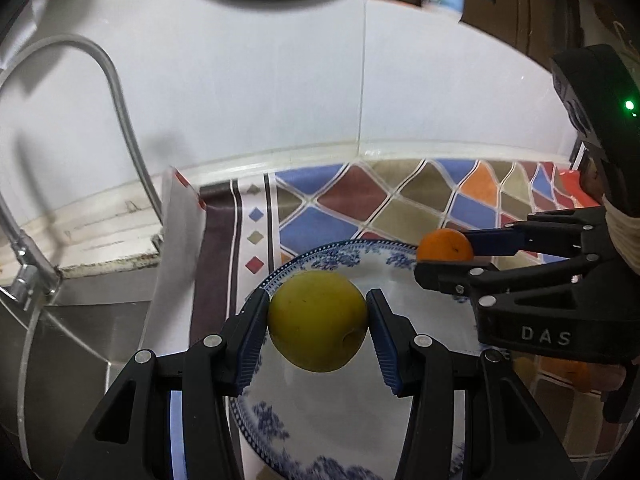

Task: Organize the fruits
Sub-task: 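Carry the pear onto the plate and open the left gripper while the right gripper places the orange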

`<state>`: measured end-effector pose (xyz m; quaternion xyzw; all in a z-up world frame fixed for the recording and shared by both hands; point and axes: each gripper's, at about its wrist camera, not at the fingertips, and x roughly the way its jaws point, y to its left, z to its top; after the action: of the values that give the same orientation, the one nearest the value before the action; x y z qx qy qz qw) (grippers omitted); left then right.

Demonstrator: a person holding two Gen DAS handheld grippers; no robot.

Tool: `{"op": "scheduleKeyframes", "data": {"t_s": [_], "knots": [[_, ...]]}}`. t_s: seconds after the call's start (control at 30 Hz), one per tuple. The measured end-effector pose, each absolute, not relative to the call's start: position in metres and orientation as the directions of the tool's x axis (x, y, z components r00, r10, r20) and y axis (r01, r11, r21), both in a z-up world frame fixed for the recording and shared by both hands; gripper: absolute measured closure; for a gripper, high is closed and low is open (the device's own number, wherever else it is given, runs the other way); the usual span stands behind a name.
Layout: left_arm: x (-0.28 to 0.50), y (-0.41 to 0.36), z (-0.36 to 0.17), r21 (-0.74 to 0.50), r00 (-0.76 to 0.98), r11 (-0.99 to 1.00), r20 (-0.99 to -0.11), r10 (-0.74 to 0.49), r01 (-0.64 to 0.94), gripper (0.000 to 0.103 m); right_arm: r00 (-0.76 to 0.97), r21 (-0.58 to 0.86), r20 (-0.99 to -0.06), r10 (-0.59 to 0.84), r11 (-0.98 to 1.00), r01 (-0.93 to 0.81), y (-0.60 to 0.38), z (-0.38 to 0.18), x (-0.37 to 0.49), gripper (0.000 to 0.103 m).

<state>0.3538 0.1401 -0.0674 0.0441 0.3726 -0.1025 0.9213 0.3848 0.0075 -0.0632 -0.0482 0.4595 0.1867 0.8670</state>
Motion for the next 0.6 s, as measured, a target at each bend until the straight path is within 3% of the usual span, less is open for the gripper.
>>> {"op": "scheduleKeyframes", "data": {"t_s": [0.37, 0.6], "knots": [[0.379, 0.135, -0.094, -0.007, 0.634, 0.969, -0.755, -0.166, 0.245, 0.054, 0.451, 0.099, -0.853, 0.264, 0.929, -0.357, 0.005, -0.086, 0.403, 0.06], [0.374, 0.135, -0.079, 0.035, 0.684, 0.972, -0.717, -0.137, 0.231, 0.05, 0.438, 0.118, -0.857, 0.27, 0.931, -0.345, 0.002, -0.089, 0.404, 0.06]]}}
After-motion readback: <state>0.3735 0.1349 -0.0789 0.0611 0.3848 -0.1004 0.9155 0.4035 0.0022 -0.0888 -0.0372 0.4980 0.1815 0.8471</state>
